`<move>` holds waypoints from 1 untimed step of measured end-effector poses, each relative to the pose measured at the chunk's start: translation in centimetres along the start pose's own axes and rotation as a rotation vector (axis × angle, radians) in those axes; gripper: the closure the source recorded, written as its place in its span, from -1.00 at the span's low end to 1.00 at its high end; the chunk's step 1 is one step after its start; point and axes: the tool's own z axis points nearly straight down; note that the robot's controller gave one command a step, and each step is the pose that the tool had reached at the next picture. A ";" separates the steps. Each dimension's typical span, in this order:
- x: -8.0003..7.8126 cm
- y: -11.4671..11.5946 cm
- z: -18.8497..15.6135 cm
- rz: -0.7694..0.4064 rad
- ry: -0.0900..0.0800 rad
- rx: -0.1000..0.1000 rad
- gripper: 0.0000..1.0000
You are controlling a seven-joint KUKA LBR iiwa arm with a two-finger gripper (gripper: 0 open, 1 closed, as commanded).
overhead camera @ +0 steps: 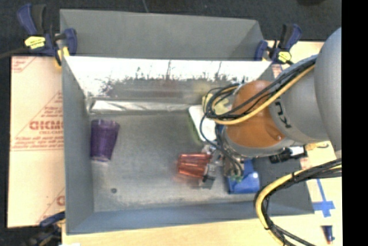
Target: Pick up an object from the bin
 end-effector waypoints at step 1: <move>0.0 0.0 -0.2 0.000 0.000 0.000 1.00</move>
Offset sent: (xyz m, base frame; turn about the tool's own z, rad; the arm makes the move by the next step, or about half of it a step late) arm 0.0076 -0.0113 0.1418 0.0396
